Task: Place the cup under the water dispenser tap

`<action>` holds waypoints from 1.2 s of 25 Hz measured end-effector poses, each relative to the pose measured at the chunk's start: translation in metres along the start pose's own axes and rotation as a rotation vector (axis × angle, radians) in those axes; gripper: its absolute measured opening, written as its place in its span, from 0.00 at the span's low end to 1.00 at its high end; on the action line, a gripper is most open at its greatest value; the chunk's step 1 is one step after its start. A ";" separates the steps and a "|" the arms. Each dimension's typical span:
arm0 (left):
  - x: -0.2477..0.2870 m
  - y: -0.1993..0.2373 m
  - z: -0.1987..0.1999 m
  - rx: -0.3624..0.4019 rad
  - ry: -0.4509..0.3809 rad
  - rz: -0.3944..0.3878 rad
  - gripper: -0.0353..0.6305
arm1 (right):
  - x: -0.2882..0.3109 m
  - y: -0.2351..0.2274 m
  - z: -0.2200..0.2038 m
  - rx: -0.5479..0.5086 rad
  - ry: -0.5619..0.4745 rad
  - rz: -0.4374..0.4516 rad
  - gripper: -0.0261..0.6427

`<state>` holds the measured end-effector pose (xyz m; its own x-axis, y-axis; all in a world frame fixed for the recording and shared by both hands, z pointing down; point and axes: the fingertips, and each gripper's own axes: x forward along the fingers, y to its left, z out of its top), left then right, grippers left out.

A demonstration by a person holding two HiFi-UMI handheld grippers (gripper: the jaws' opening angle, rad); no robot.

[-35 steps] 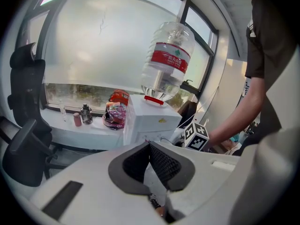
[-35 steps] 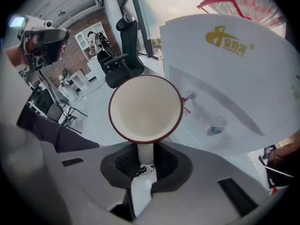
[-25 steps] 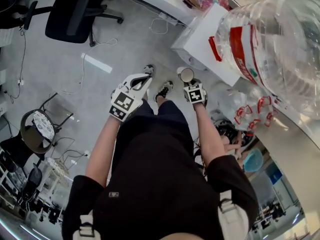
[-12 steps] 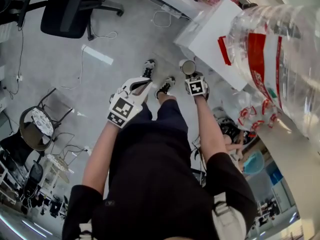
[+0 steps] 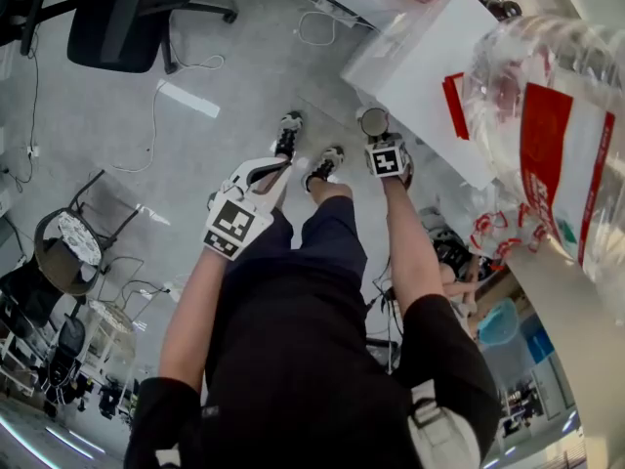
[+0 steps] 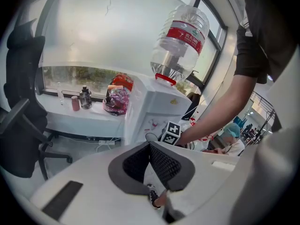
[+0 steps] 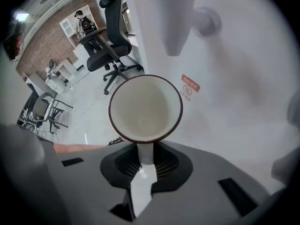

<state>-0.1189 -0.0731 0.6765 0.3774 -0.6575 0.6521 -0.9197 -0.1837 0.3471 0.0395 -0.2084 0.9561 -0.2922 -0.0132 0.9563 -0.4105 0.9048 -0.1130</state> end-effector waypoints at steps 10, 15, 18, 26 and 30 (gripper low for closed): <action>0.005 0.005 -0.010 0.017 0.014 -0.026 0.05 | 0.025 -0.019 0.007 0.036 0.006 -0.088 0.09; 0.004 0.012 -0.021 0.026 0.039 -0.028 0.05 | 0.038 -0.026 0.006 0.114 0.003 -0.109 0.09; 0.002 0.015 -0.027 0.031 0.054 -0.025 0.05 | 0.043 -0.029 0.004 0.130 0.005 -0.123 0.09; -0.003 0.017 -0.040 0.049 0.078 -0.031 0.05 | 0.047 -0.031 0.010 0.144 -0.030 -0.147 0.10; -0.001 0.011 -0.039 0.052 0.072 -0.044 0.05 | 0.052 -0.033 -0.014 0.134 0.042 -0.169 0.11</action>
<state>-0.1253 -0.0461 0.7065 0.4229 -0.5942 0.6841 -0.9056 -0.2500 0.3427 0.0495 -0.2333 1.0137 -0.1738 -0.1397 0.9748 -0.5622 0.8268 0.0182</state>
